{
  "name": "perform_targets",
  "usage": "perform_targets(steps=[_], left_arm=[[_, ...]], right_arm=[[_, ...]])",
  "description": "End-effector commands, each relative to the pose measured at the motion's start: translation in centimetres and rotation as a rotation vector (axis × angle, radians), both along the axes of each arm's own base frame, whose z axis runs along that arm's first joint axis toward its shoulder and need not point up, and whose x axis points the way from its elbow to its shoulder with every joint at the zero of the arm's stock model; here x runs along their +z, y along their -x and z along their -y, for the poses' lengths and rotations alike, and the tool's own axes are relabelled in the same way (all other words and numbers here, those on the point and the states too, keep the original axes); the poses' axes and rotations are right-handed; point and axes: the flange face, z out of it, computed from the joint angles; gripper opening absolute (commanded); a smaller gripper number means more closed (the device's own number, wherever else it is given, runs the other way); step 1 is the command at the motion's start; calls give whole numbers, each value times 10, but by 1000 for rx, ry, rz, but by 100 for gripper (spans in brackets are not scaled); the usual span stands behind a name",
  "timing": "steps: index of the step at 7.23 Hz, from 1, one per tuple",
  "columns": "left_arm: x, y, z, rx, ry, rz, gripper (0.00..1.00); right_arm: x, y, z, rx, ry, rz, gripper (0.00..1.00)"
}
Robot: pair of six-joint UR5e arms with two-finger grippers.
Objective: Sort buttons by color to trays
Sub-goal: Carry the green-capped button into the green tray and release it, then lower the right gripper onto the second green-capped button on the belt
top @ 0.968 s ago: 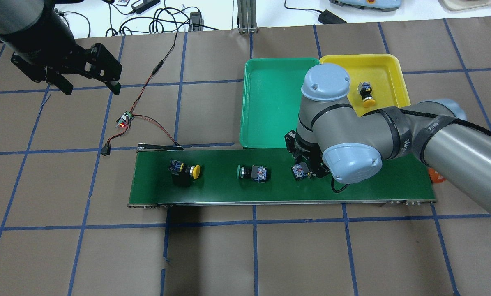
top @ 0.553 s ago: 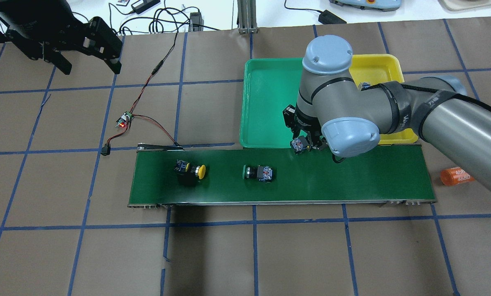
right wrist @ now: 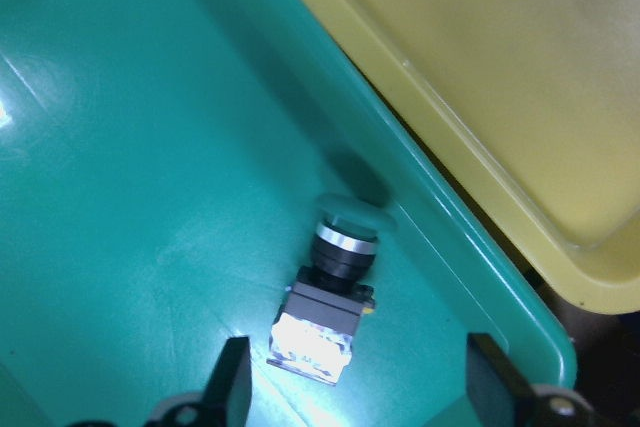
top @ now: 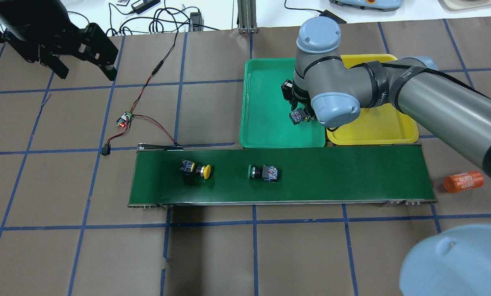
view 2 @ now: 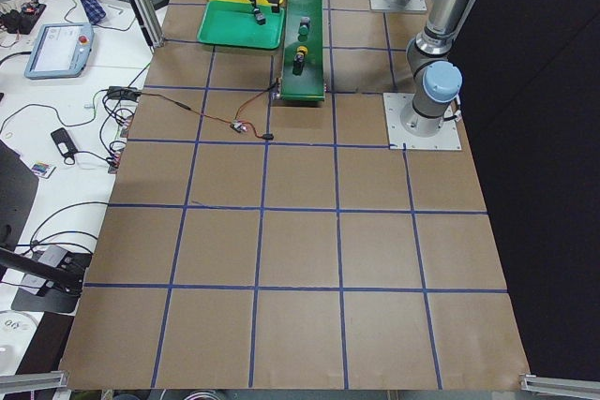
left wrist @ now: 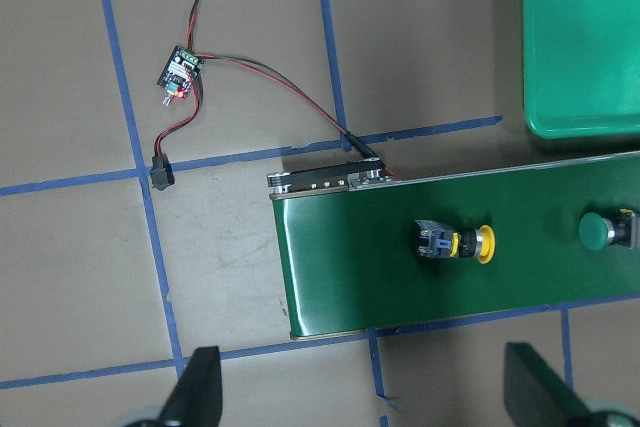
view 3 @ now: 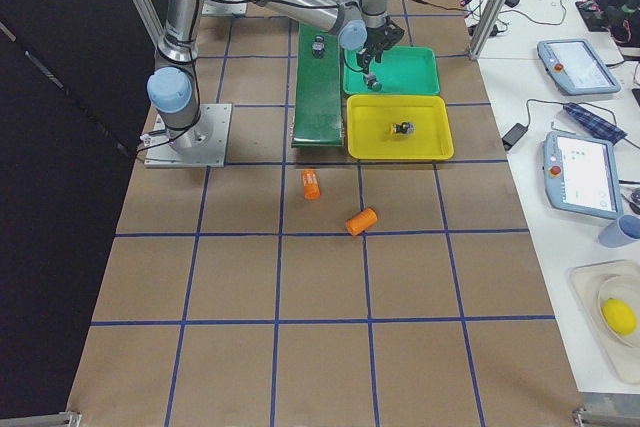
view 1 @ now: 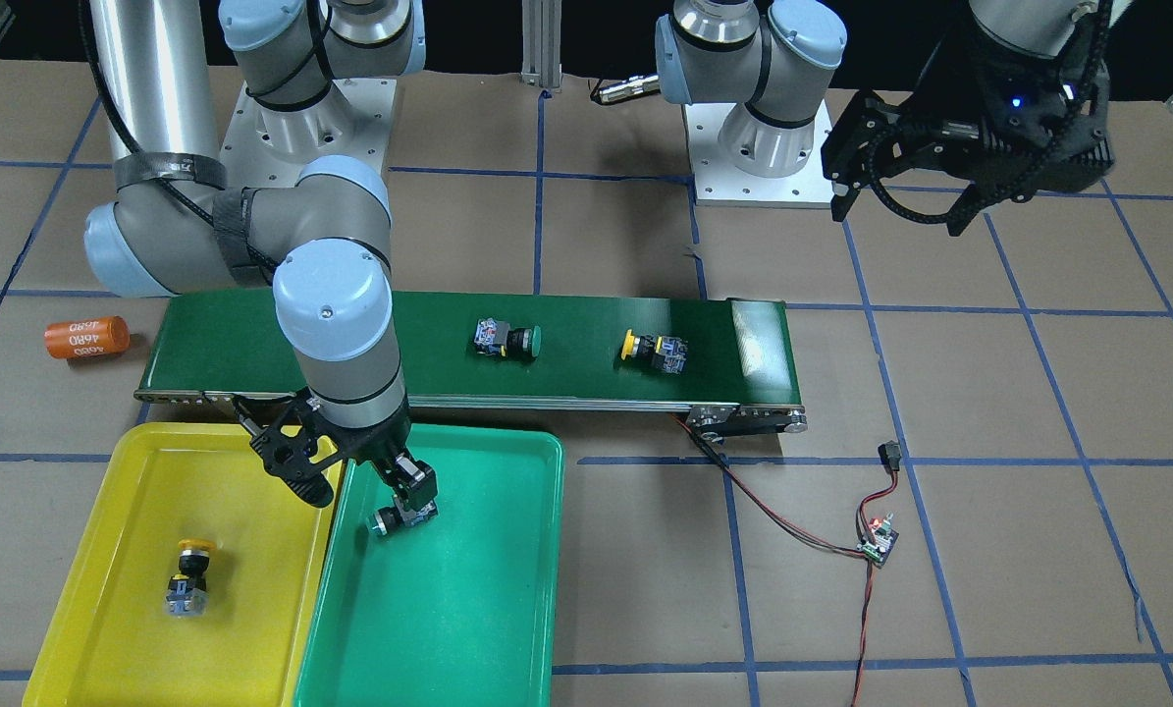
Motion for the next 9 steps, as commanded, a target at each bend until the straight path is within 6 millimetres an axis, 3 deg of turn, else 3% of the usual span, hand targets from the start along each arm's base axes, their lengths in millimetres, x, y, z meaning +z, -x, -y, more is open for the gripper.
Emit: perform_targets(steps=[1, 3, 4, 6, 8, 9], left_arm=[[1, -4, 24, 2, 3, 9, 100], [-1, -4, 27, 1, 1, 13, 100], [-2, -4, 28, 1, -1, 12, 100], [0, -4, 28, 1, 4, 14, 100], [-1, -4, 28, 1, 2, 13, 100], [-2, -4, 28, 1, 1, 12, 100]], right_arm=[[42, 6, -22, -13, -6, -5, 100], [118, 16, -86, -50, -92, -19, 100], [129, 18, -105, -89, -123, -16, 100], [101, 10, -123, -208, -169, -6, 100], [93, 10, -130, -229, -184, -10, 100], [78, 7, -133, -248, -215, 10, 100]])
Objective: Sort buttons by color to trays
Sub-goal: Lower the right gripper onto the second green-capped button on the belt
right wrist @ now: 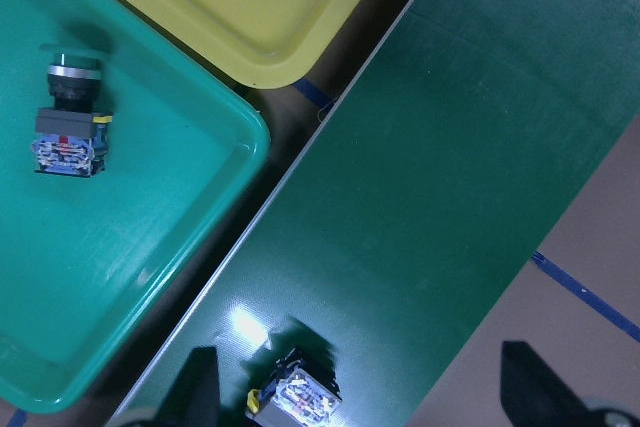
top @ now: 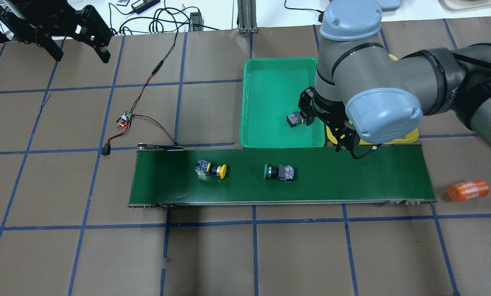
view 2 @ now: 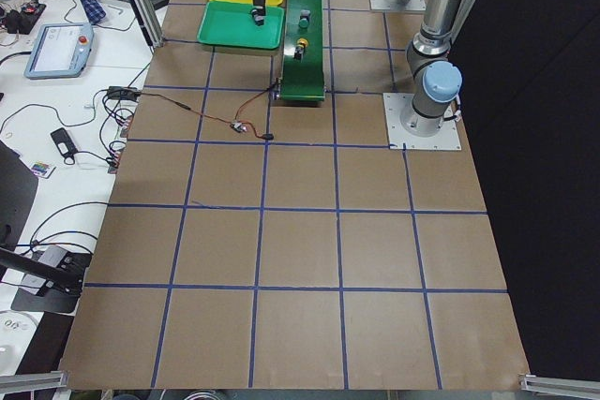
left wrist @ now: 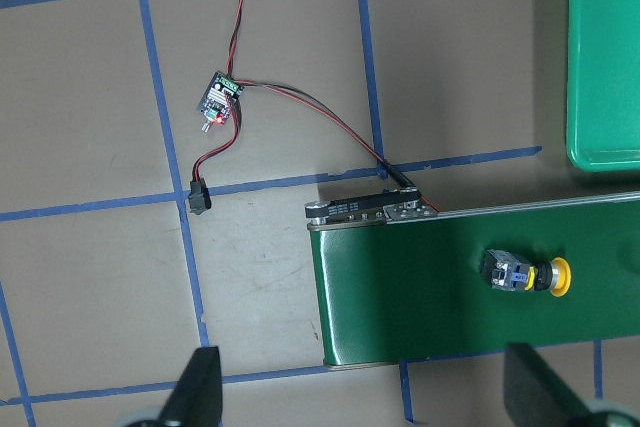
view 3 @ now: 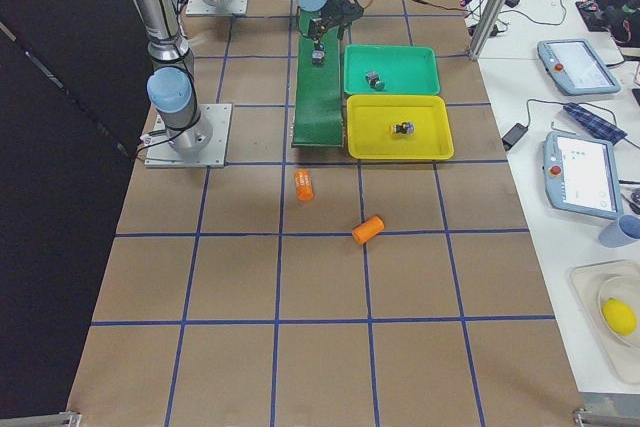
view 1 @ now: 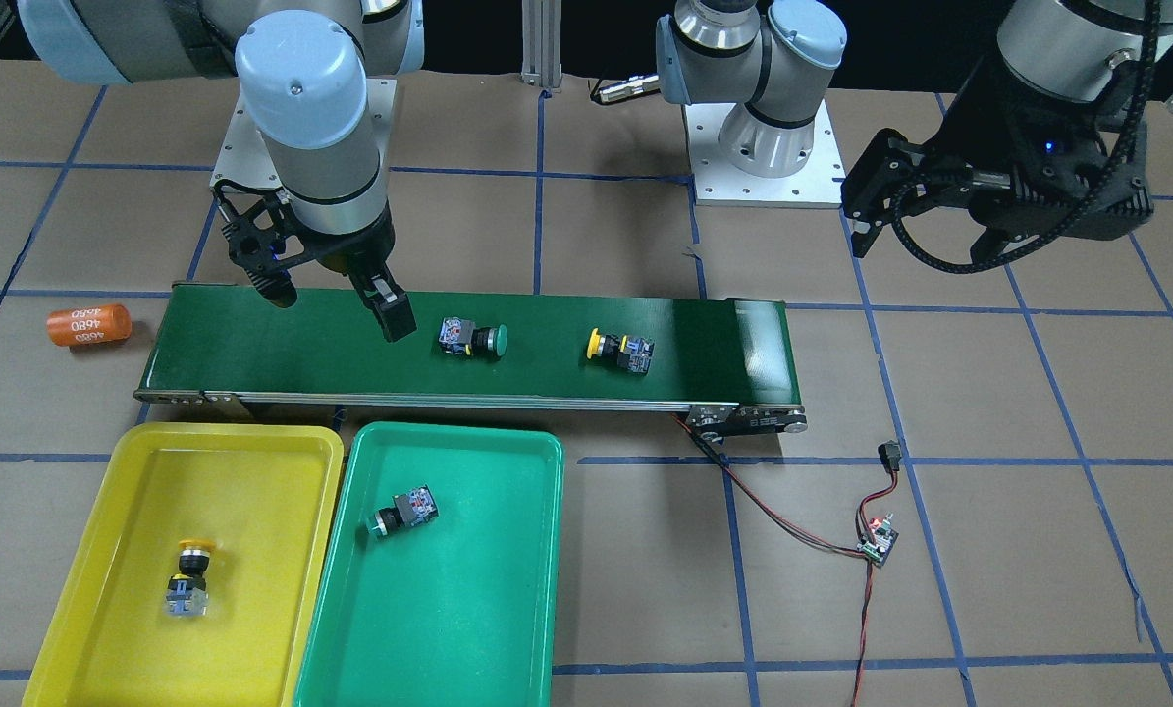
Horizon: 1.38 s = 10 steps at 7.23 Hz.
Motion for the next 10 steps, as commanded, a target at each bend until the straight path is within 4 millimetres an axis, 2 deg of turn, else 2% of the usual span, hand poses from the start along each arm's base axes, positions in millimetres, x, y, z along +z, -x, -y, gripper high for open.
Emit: perform_targets(steps=[1, 2, 3, 5, 7, 10], left_arm=[[-6, 4, -3, -8, -18, -1, 100], [-9, 7, -13, -12, -27, 0, 100], [-16, 10, -16, -14, -41, -3, 100], [-29, 35, -37, -61, -69, 0, 100], [-38, 39, -55, -74, -87, -3, 100], [-38, 39, -64, -62, -88, -15, 100]], right_arm=[[-18, -7, -4, -52, -26, 65, 100], [-29, -9, 1, -51, -29, 65, 100], [-49, -9, 4, -60, -66, 57, 100], [-63, -10, 4, -67, -93, 50, 100], [-76, -9, 5, -69, -117, 44, 100], [-91, -9, 2, -69, -147, 38, 100]])
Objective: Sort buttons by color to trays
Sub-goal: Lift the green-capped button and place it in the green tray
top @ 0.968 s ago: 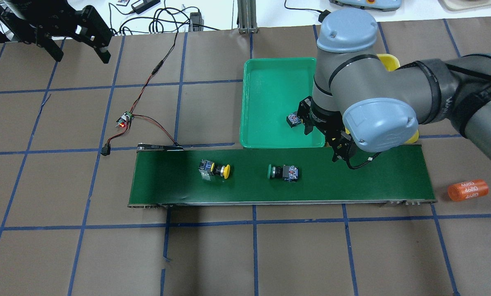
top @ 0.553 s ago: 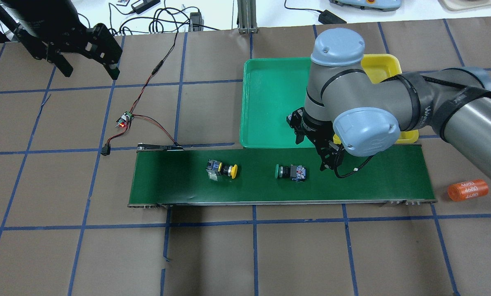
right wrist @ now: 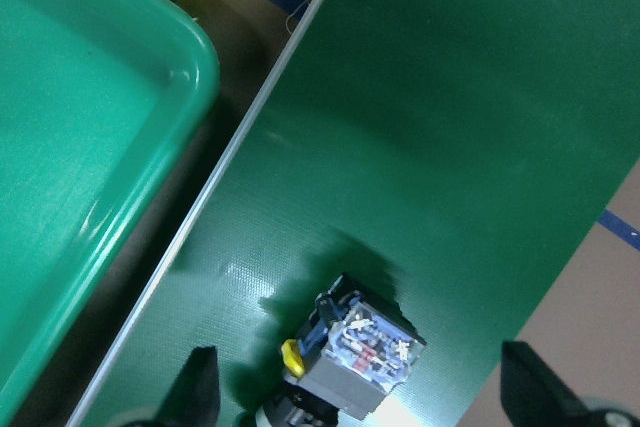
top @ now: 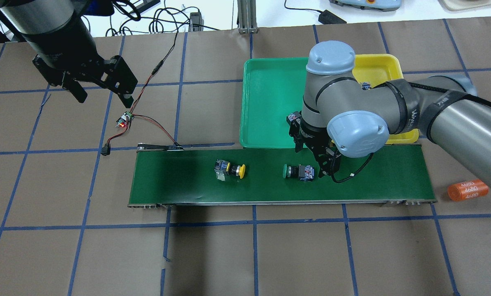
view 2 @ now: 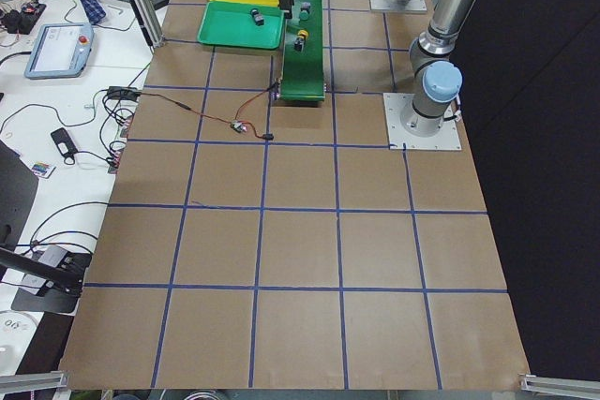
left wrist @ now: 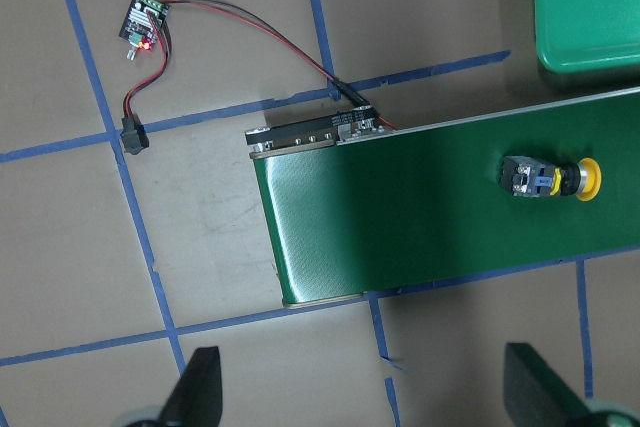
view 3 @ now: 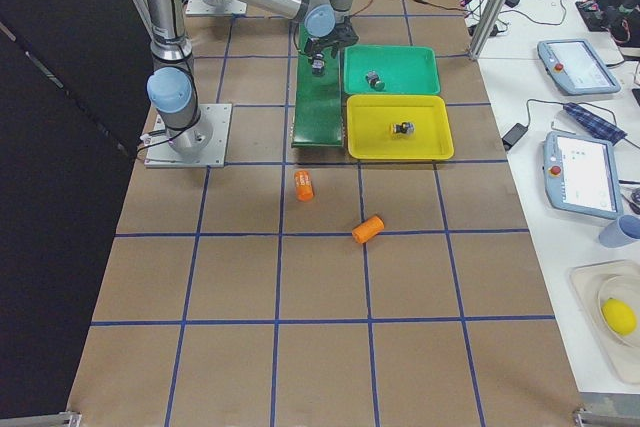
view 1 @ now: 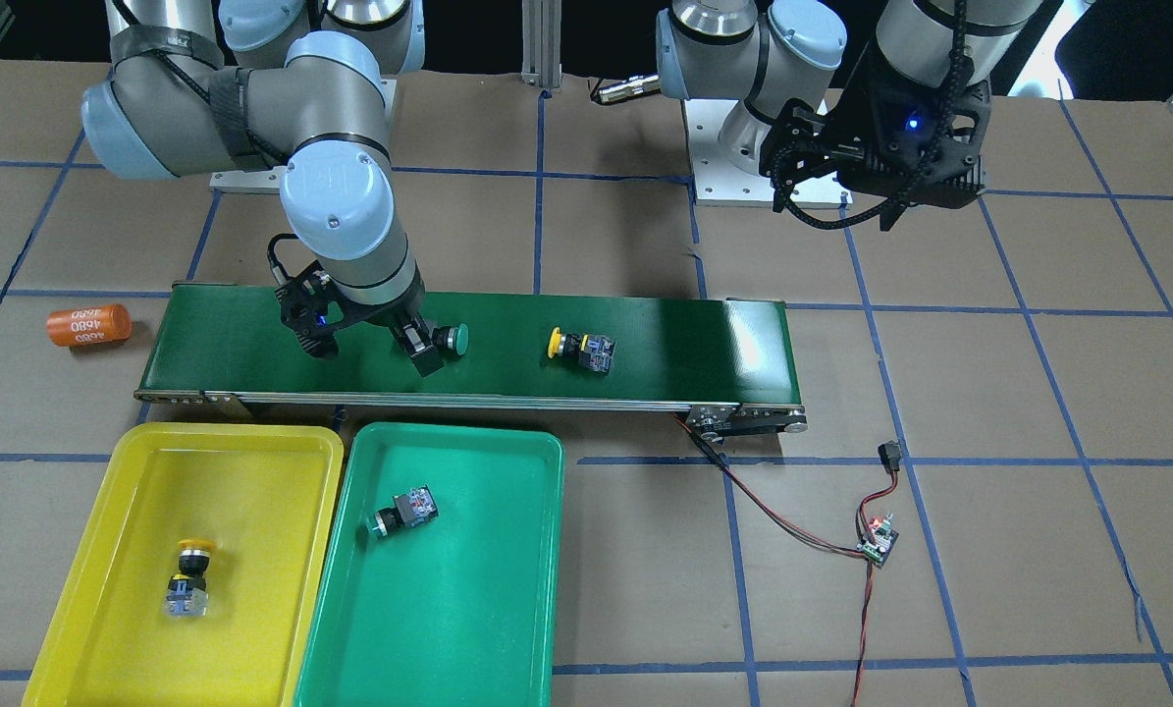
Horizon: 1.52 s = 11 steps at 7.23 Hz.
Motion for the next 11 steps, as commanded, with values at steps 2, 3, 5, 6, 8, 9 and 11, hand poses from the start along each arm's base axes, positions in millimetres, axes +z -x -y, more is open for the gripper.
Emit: perform_targets(steps=[2, 3, 5, 6, 8, 9, 11], left_arm=[[3, -4, -11, 29, 1, -6, 100], [-2, -4, -16, 112, -3, 2, 100], [-5, -4, -18, 124, -8, 3, 100], [-5, -6, -17, 122, -6, 2, 100], [-5, -6, -17, 122, -8, 5, 100], [-5, -6, -17, 122, -8, 5, 100], [-6, -5, -17, 119, -8, 4, 100]], right_arm=[[-19, 3, -11, -1, -26, -5, 100], [-21, 3, -11, 2, -16, -4, 94], [-21, 5, -10, 5, -13, -1, 20], [-21, 5, -10, 9, -15, 3, 0], [-8, 9, 6, -3, 12, 42, 0], [5, 7, 12, -3, 36, 49, 0], [36, 2, 18, 10, 107, 68, 0]])
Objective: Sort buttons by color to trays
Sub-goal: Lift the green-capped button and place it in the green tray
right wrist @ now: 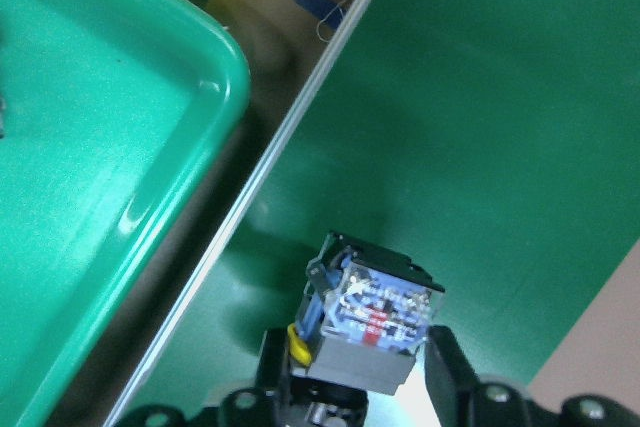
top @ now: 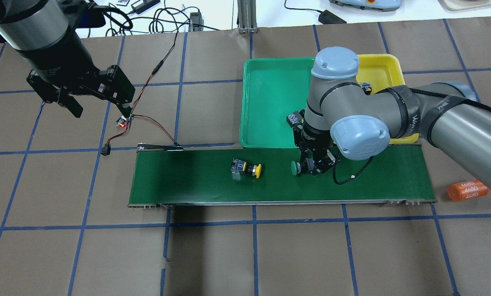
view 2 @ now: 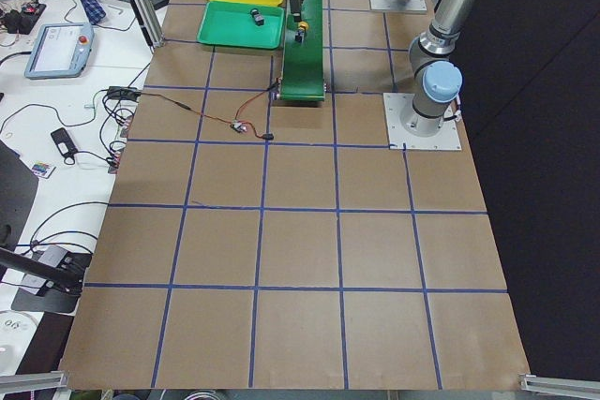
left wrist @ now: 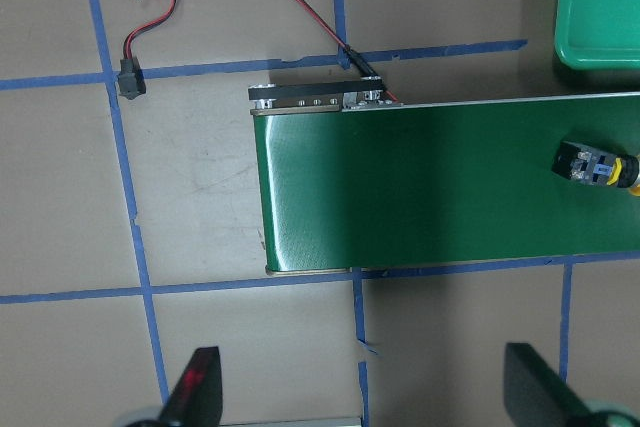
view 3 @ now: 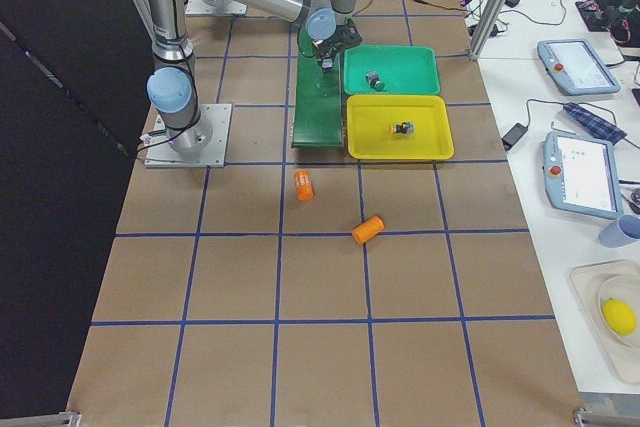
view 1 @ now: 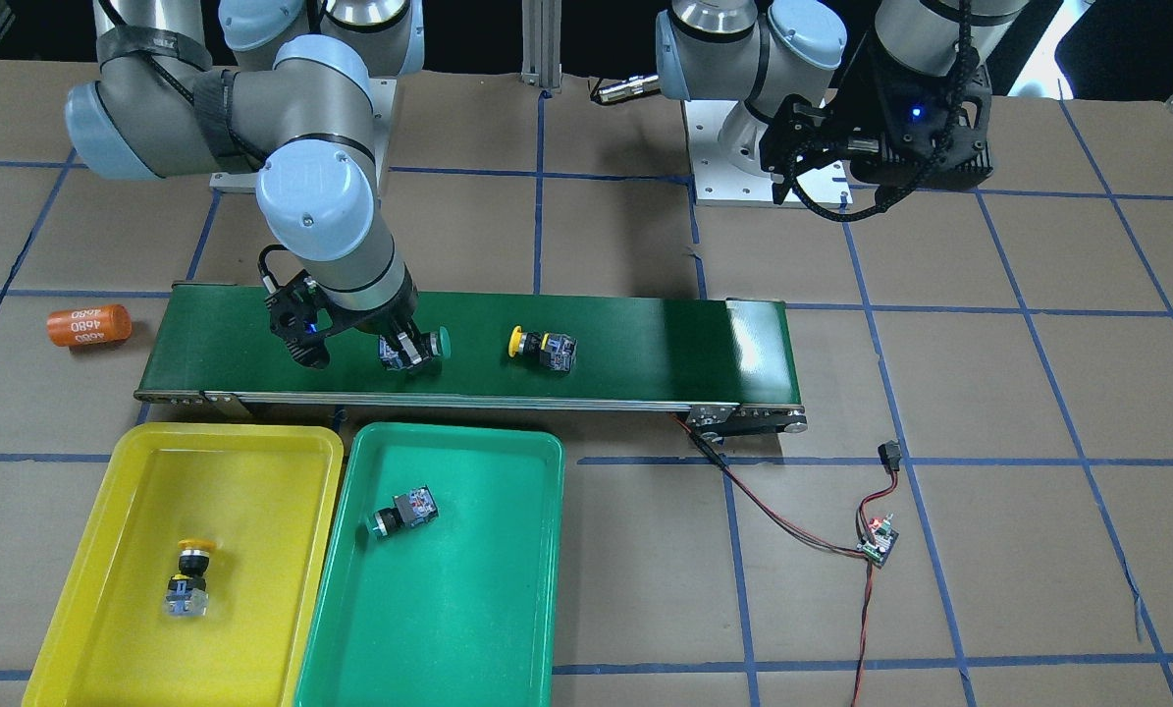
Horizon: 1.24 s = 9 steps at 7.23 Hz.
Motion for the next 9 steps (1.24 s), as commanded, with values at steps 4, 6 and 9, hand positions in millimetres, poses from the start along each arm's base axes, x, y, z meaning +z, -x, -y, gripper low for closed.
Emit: perform_targets(steps=[4, 6, 9], left_arm=[[0, 0, 0, -1, -1, 2, 100], [0, 0, 0, -1, -1, 2, 100], [0, 1, 0, -1, 0, 0, 100]], right_arm=[[38, -9, 42, 155, 301, 37, 2], [43, -10, 46, 189, 321, 42, 0], [72, -11, 73, 251, 407, 52, 52]])
